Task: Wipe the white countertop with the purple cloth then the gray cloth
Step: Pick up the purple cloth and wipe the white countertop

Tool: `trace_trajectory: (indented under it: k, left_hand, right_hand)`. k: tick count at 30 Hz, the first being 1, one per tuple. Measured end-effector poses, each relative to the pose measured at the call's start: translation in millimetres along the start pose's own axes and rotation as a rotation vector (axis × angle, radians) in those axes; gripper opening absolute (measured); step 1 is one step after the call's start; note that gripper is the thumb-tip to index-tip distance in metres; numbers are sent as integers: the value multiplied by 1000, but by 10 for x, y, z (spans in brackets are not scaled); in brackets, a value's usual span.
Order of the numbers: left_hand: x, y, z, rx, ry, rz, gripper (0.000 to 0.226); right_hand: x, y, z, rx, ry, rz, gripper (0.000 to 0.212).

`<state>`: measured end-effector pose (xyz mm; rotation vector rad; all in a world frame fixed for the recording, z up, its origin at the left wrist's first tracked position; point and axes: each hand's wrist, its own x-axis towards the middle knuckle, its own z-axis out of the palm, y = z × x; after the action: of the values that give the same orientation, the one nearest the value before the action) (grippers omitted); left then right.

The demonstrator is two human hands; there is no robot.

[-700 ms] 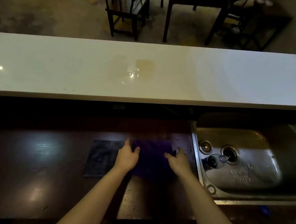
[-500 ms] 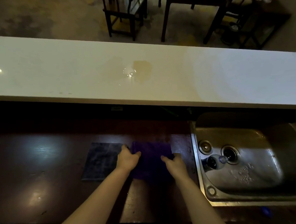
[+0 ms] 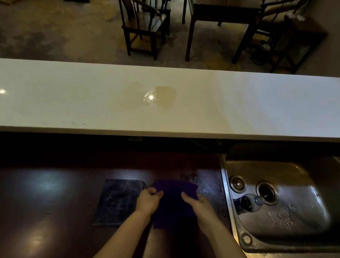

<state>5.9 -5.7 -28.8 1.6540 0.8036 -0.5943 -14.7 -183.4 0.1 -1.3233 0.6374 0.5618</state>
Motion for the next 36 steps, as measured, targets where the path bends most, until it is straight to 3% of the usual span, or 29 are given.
trace_trajectory:
  k: [5,10,14,21,26,29,36]
  left_hand:
    - [-125,109,-159,-134,0,128,14]
    - [-383,447,-392,-234,28,372,21]
    - [-634,894,-627,-318,39,554,11]
    - [-861,1634,-1106,-296,74,739,11]
    - [-803,1957,-1449,-129,153,819,23]
    - [-648,1961,-1702,26,298,843,24]
    - [-280,1735,-2151,724,643,746,45]
  right_hand:
    - [-151,-120,40,-39,-37,-154,25]
    - [-415,-513,239,-4,-90,-371,30]
    - [-631,-947,429,34,-169,-479,23]
    - [-753,-1596,757,48,-216,-634,22]
    - [-720,-2016,874,41,-192,-748,25]
    - [-708,-2253,837,-26,-99,-820,19]
    - [-551,-2493,606,-561,435,-1057,6]
